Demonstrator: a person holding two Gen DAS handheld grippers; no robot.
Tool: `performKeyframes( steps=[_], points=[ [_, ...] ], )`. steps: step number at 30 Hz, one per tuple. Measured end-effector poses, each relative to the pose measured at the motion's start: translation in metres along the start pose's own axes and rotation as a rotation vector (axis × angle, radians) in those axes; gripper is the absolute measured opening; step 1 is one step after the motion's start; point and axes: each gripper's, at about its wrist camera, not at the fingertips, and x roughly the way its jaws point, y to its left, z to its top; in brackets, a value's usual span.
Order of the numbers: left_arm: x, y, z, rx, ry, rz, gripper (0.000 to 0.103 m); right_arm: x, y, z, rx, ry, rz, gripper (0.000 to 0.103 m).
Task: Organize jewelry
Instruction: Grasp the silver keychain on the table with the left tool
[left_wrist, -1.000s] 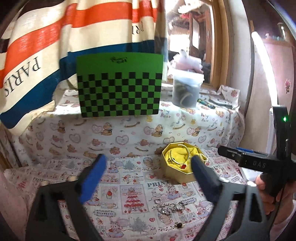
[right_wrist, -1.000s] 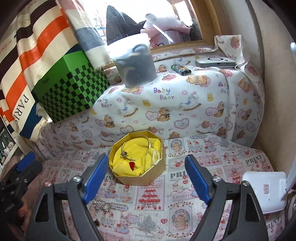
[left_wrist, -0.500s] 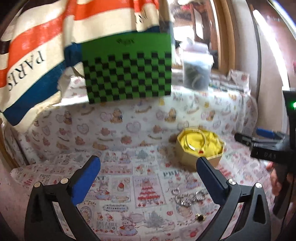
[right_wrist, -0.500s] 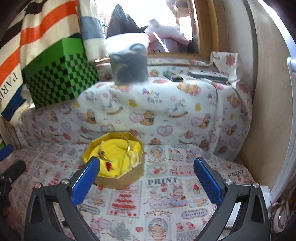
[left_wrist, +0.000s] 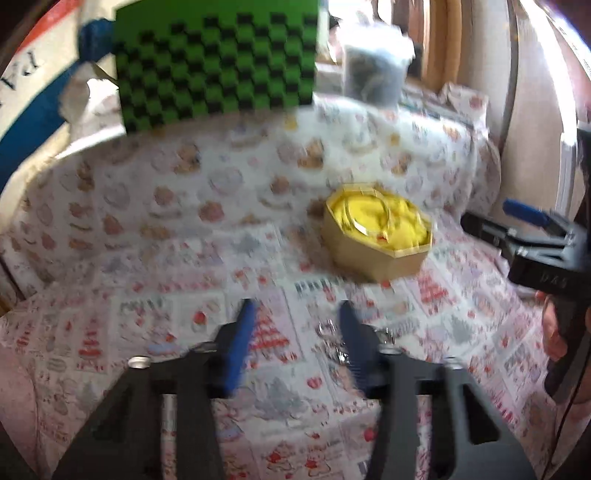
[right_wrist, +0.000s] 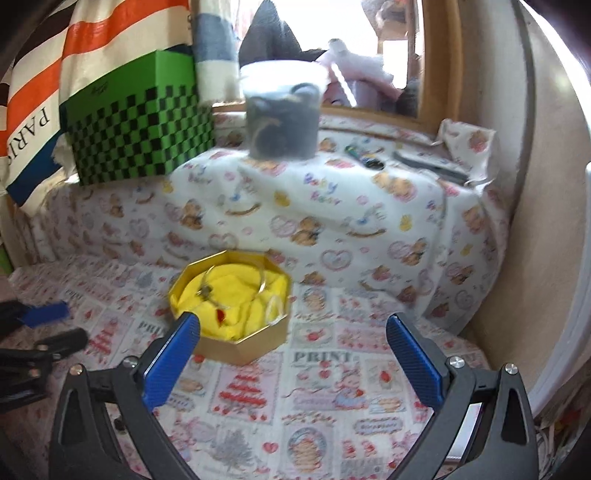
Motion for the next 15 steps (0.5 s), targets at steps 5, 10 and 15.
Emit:
performKeyframes(
  steps=[5,10,15],
  points=[
    [0.013,-0.008,-0.006,0.002,0.085,-0.111,0.018,0.004,0.002,-0.004,-0.002,0.025,0.009,0.101],
    [0.010,-0.022,-0.010,0.078,0.093,-0.097,0.018,0.005,0.003,-0.005,0.003,0.038,0.023,0.101],
    [0.018,-0.033,-0.016,0.153,0.121,-0.062,0.046,0.008,0.003,-0.006,0.005,0.053,0.020,0.101]
  ],
)
